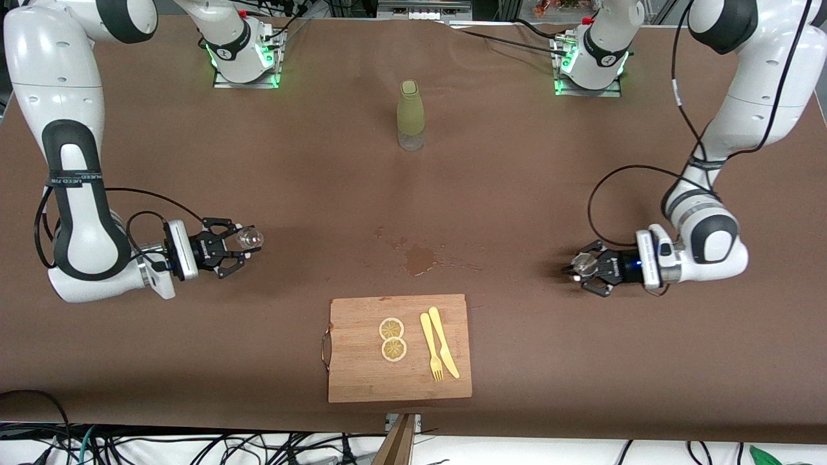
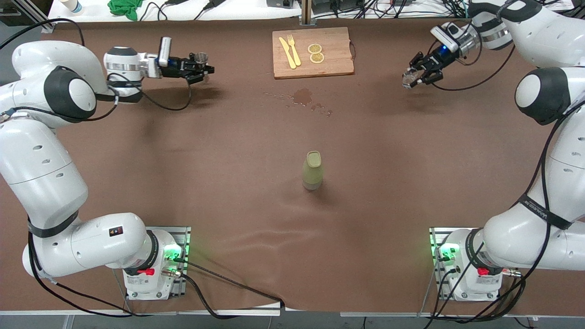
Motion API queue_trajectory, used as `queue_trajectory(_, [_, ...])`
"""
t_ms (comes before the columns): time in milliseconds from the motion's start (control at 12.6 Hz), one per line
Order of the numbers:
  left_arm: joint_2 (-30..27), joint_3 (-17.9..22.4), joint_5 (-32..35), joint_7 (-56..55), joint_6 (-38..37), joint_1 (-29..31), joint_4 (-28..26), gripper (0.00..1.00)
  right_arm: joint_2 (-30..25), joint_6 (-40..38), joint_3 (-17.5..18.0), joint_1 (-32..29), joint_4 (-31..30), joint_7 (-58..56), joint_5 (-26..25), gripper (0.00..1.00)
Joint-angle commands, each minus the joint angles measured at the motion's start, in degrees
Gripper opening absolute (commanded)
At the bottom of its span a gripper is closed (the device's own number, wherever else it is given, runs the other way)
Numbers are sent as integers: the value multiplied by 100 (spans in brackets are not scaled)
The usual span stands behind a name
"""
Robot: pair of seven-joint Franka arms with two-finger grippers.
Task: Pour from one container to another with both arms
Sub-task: 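Carry the glass cup back with the right gripper while the left gripper returns the jigger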
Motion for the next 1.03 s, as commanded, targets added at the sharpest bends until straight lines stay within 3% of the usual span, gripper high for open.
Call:
queue_trajectory(0, [-79,422,266,-77,-730,243,-56,0,49,138,74,-385,-241,-734,-353,27])
queue_trajectory(238, [-43,958,275,-77,-1197,499,-56,0,357,305,66,-641,-215,-1236,-477,27])
queue_trajectory(793, [254,1004,-58,-33,-1242,1009,-65,0,480,464,66,-852,-214,-1325,-776,29])
queue_trajectory(872, [290,1004,-85,-15,-1242,1018,-65,0,481,490,66,-870,-206,-1325,-785,35])
queue_trajectory(951, [343,1004,-103,28,-1242,1018,-65,0,498,490,66,-905,-206,-1325,-820,48])
